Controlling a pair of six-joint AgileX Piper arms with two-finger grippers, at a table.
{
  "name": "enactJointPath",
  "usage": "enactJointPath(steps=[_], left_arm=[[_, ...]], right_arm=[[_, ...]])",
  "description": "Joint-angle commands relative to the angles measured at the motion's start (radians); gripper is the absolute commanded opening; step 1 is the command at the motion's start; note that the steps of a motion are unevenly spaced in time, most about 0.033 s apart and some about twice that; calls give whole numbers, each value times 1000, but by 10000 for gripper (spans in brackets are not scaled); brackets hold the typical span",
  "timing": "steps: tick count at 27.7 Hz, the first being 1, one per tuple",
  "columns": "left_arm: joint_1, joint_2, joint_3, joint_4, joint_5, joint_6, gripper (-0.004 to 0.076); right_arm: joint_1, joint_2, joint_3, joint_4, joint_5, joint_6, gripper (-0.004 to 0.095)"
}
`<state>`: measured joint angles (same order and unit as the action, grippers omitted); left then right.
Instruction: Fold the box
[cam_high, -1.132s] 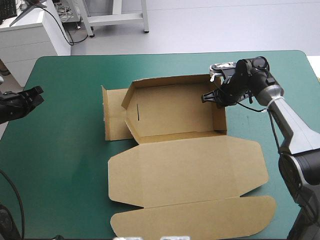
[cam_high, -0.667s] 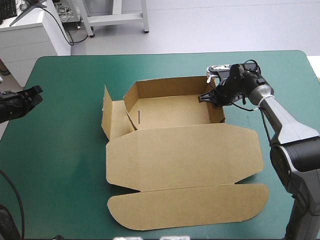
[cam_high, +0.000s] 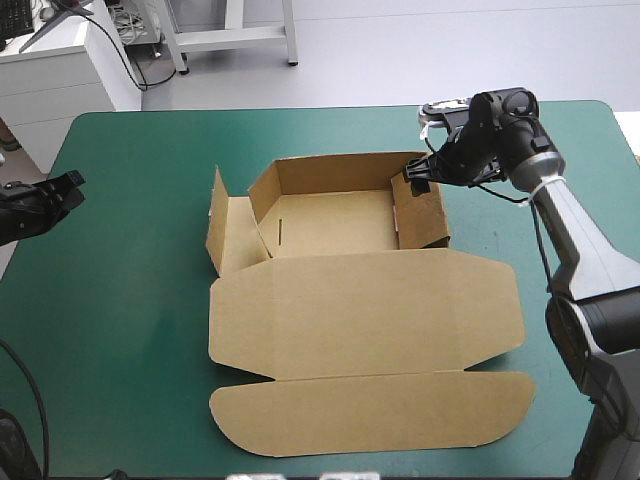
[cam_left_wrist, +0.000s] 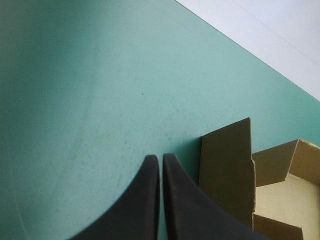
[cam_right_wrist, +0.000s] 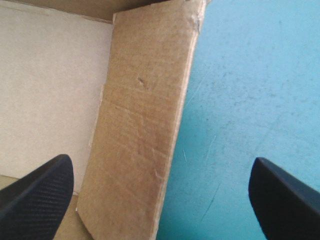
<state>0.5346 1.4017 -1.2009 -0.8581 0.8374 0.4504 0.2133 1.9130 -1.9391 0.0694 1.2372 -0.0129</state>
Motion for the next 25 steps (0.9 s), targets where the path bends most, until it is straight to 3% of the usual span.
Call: enactJointPath(steps=[1, 13, 25], left_arm=[[3, -32, -25, -53, -24, 0, 6], [3, -32, -25, -54, -22, 4, 6], [3, -32, -25, -54, -25, 2, 6]], right_arm=[[-3, -128, -34, -3, 14, 5, 874], [-3, -314, 40, 16, 14, 42, 874], [-3, -199, 82, 13, -37, 55, 874]])
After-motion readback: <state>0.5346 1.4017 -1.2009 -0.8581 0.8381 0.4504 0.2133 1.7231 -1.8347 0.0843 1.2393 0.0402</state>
